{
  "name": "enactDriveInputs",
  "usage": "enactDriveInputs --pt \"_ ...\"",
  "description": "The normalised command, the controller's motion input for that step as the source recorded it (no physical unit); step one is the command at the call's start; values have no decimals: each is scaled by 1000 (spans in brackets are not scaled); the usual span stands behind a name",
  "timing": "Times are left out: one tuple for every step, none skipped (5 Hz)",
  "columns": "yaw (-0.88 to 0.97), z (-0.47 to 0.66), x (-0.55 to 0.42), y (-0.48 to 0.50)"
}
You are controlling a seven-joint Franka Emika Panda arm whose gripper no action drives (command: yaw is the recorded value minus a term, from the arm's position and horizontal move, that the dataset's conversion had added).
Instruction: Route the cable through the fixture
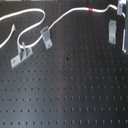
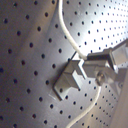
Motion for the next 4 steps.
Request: enactDriveInputs --pt "-26 104 -330 -170" --pt "0 0 -10 2" --pt "0 25 -278 36" --pt "14 1 -151 38"
